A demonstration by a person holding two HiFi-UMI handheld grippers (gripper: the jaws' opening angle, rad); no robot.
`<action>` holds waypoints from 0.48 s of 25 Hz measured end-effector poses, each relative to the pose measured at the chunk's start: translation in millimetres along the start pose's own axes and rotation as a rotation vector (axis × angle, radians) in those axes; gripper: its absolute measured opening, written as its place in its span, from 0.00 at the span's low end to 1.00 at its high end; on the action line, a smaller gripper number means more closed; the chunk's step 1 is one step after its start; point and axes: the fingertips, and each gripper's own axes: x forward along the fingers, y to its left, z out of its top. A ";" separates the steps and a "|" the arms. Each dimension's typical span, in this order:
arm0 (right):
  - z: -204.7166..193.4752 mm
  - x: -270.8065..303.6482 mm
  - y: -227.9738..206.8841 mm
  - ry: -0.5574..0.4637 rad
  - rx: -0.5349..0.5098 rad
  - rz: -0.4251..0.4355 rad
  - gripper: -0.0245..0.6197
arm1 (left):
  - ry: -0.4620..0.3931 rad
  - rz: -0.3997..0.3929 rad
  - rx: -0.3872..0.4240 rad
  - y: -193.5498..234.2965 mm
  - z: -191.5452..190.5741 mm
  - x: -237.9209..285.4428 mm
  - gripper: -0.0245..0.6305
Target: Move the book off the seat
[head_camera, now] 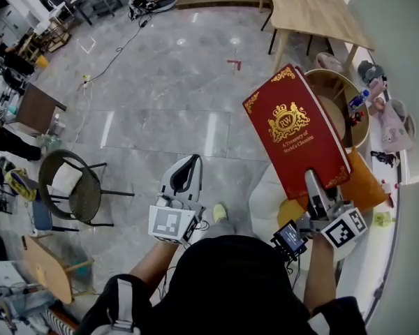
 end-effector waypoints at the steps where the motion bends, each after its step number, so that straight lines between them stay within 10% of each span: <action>1: -3.2 9.9 1.2 -0.004 0.002 -0.005 0.41 | 0.004 -0.004 0.001 9.8 -2.3 2.5 0.05; 12: -37.1 111.8 36.7 -0.013 -0.023 -0.047 0.41 | -0.020 -0.053 -0.043 111.8 -1.6 15.5 0.05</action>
